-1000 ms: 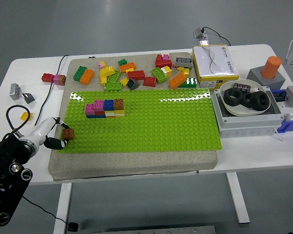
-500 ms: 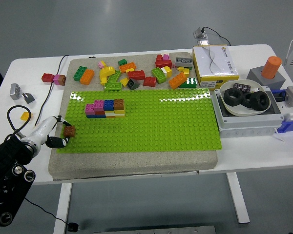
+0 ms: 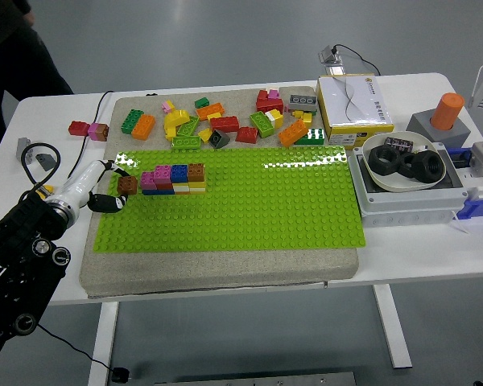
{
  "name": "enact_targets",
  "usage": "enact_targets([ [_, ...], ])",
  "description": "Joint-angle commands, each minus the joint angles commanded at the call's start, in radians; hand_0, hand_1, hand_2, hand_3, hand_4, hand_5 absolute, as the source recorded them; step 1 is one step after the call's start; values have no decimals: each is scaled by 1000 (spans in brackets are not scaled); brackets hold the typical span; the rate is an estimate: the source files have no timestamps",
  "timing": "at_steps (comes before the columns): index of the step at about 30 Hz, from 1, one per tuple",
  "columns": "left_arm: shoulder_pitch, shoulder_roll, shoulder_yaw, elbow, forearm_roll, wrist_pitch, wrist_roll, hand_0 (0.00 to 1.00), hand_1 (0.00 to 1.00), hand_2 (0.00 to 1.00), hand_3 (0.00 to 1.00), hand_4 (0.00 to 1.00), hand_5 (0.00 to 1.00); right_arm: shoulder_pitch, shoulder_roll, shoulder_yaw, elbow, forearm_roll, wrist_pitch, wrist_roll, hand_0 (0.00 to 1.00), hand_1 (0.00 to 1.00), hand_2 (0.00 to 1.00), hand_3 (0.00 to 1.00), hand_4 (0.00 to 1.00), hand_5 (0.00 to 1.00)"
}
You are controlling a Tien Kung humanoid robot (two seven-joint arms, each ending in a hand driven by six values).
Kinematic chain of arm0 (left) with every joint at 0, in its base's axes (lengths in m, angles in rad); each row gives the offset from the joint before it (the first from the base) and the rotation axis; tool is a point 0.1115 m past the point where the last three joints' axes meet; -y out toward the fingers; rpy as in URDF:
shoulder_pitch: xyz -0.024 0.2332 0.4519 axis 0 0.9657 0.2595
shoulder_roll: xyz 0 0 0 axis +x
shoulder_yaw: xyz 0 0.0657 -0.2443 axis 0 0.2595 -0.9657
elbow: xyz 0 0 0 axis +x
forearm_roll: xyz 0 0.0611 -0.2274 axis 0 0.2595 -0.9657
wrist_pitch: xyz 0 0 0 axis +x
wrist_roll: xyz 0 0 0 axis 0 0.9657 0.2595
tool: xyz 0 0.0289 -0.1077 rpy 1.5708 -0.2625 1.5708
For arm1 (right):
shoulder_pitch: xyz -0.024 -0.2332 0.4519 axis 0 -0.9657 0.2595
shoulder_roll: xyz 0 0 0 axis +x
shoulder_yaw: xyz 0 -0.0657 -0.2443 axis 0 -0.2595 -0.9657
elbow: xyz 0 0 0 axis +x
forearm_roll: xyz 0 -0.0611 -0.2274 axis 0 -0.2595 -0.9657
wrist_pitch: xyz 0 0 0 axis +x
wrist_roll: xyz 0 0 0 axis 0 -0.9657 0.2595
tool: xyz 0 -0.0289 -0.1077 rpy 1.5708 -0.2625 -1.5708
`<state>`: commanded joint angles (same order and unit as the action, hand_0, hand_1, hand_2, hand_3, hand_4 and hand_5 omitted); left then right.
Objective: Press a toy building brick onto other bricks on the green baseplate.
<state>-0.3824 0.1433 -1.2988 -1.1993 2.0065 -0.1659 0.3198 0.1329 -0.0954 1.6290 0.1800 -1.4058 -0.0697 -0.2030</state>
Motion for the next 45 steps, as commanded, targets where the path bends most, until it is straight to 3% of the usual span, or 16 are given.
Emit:
enact_targets([
  [13,-77,-40,4,94,-6,14,-16,998,978,976,432,501,2,10,-4,-1,0,-2,0,-3,583,562,627,629,642,749],
  [28,-92,-65,11,133,-14,23,-23,998,971,976,433,493,2,14,-4,-3,0,-2,1,-3,583,562,627,629,643,753],
  [44,-91,-70,25,146,-21,35,-31,997,967,975,440,476,2,14,-4,-5,0,0,1,-5,582,562,627,629,643,754],
  [45,-91,-70,25,147,-21,35,-32,992,964,975,455,412,2,13,-4,-5,0,0,1,-5,582,562,627,629,643,754],
])
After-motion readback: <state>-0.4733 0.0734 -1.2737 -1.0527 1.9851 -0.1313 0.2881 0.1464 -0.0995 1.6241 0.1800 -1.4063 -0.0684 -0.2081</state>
